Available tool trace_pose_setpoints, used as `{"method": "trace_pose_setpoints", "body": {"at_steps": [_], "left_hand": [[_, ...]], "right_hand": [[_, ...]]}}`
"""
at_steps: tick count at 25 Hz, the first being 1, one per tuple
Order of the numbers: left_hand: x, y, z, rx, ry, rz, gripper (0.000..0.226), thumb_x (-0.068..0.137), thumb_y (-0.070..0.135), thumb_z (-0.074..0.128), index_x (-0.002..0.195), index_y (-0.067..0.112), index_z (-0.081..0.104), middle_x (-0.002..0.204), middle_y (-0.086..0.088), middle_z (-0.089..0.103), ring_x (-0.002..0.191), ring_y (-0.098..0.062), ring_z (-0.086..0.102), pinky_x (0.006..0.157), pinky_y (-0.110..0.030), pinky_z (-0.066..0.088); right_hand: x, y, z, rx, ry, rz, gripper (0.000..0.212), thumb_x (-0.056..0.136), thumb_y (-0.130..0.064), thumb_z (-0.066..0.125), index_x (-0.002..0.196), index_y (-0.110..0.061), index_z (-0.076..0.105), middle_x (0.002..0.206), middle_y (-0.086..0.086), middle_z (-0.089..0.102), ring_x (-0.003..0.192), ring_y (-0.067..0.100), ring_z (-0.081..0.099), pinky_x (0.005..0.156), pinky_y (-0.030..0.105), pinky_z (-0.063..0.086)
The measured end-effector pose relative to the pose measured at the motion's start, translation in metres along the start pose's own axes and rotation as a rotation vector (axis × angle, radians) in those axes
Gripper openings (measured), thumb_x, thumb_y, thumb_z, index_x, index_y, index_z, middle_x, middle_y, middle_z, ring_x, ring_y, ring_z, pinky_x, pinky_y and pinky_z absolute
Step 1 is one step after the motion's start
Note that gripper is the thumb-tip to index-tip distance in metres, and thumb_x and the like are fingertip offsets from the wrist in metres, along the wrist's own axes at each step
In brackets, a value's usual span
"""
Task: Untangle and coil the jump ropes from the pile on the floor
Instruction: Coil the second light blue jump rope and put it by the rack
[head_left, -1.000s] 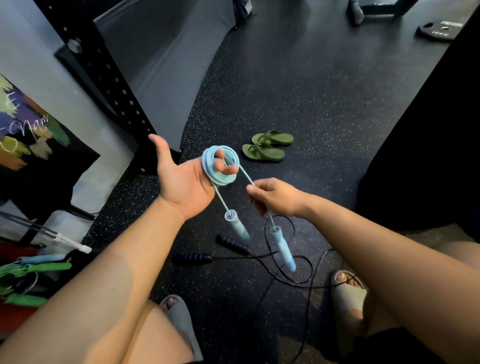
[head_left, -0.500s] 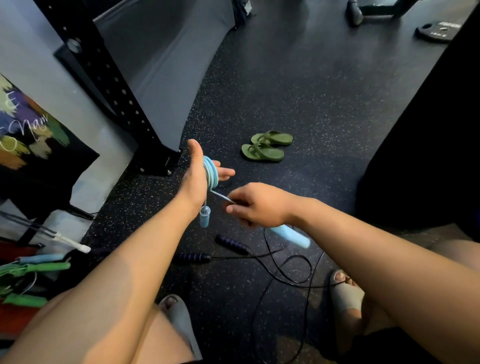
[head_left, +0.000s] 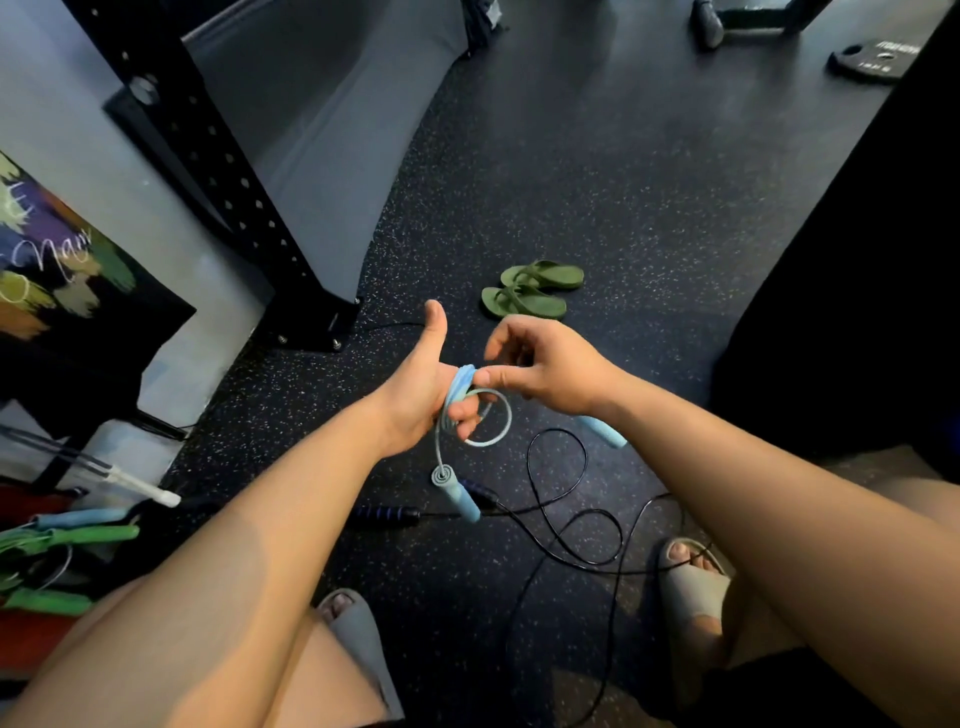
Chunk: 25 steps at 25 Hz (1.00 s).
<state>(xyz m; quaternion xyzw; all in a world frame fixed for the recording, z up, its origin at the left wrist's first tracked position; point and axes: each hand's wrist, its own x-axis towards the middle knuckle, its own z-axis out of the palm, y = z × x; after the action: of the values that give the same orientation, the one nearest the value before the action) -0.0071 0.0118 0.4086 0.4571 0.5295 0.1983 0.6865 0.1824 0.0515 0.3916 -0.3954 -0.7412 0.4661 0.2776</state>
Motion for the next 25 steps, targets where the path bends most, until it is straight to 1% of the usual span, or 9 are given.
{"method": "trace_pose_setpoints", "body": {"at_steps": [3,6,7,10,12,16,20,23,25], "left_hand": [[-0.002,0.003,0.001,-0.120,-0.029,0.019,0.108,0.071,0.096,-0.005,0.074,0.011,0.062,0.046,-0.002,0.030,0.049,-0.022,0.037,0.077,-0.037,0.038],[-0.002,0.004,0.000,-0.169,0.007,0.023,0.116,0.072,0.096,-0.002,0.090,0.006,0.069,0.044,-0.001,0.026,0.046,-0.020,0.032,0.072,-0.034,0.038],[-0.001,0.004,0.000,-0.173,0.020,0.024,0.117,0.072,0.095,-0.002,0.092,0.004,0.067,0.043,0.000,0.026,0.044,-0.020,0.031,0.068,-0.031,0.038],[-0.001,0.003,-0.002,-0.177,0.038,0.039,0.109,0.070,0.097,-0.003,0.071,0.006,0.055,0.039,-0.001,0.028,0.041,-0.019,0.033,0.059,-0.028,0.035],[-0.001,0.004,-0.003,-0.181,0.078,0.061,0.104,0.069,0.098,-0.003,0.064,0.008,0.049,0.038,-0.001,0.030,0.040,-0.019,0.033,0.055,-0.027,0.033],[0.001,0.006,0.004,-0.171,0.289,0.124,0.098,0.075,0.094,0.002,0.056,0.008,0.046,0.037,-0.001,0.029,0.034,-0.016,0.031,0.043,-0.025,0.030],[0.001,0.007,0.007,-0.023,0.555,0.175,0.092,0.081,0.091,0.010,0.056,0.012,0.050,0.040,0.000,0.036,0.035,-0.016,0.034,0.042,-0.027,0.028],[-0.005,0.011,-0.010,0.045,0.703,0.190,0.098,0.079,0.092,0.012,0.066,0.009,0.062,0.042,0.000,0.048,0.034,-0.015,0.042,0.043,-0.025,0.033],[-0.013,0.016,-0.028,-0.015,0.764,0.227,0.094,0.083,0.089,0.013,0.073,0.010,0.063,0.047,-0.002,0.055,0.034,-0.013,0.044,0.042,-0.024,0.034]], "right_hand": [[-0.003,0.008,0.017,0.217,-0.011,0.106,0.020,0.093,-0.034,0.068,0.105,-0.018,0.067,0.086,-0.001,0.067,0.066,0.017,0.058,0.057,0.036,0.049],[-0.008,0.007,0.031,0.351,-0.057,0.163,0.032,0.101,-0.041,0.053,0.106,-0.012,0.066,0.079,0.003,0.061,0.066,0.026,0.051,0.051,0.034,0.044],[-0.008,0.008,0.031,0.367,-0.074,0.153,0.033,0.100,-0.042,0.054,0.104,-0.012,0.065,0.078,0.001,0.060,0.066,0.026,0.049,0.050,0.033,0.043],[-0.005,0.008,0.027,0.313,-0.131,0.113,0.039,0.088,-0.043,0.069,0.109,-0.011,0.062,0.083,0.007,0.063,0.067,0.027,0.051,0.048,0.032,0.041],[-0.004,0.007,0.028,0.262,-0.099,0.115,0.038,0.085,-0.041,0.075,0.107,-0.013,0.062,0.082,0.010,0.064,0.063,0.027,0.051,0.048,0.033,0.042],[-0.001,0.006,0.035,0.205,0.027,0.093,0.028,0.089,-0.038,0.072,0.099,-0.014,0.060,0.078,-0.001,0.067,0.056,0.008,0.054,0.048,0.026,0.044],[0.002,0.002,0.044,0.211,0.096,0.083,0.021,0.094,-0.036,0.066,0.088,-0.020,0.055,0.073,-0.009,0.064,0.052,-0.001,0.053,0.050,0.019,0.042],[0.007,-0.021,0.055,0.290,0.093,0.041,0.018,0.100,-0.024,0.060,0.090,-0.010,0.053,0.063,-0.014,0.065,0.050,-0.002,0.055,0.049,0.017,0.043],[0.015,-0.045,0.064,0.388,0.038,0.018,0.013,0.103,-0.013,0.052,0.098,-0.001,0.051,0.059,-0.013,0.067,0.048,-0.002,0.059,0.046,0.015,0.043]]}}
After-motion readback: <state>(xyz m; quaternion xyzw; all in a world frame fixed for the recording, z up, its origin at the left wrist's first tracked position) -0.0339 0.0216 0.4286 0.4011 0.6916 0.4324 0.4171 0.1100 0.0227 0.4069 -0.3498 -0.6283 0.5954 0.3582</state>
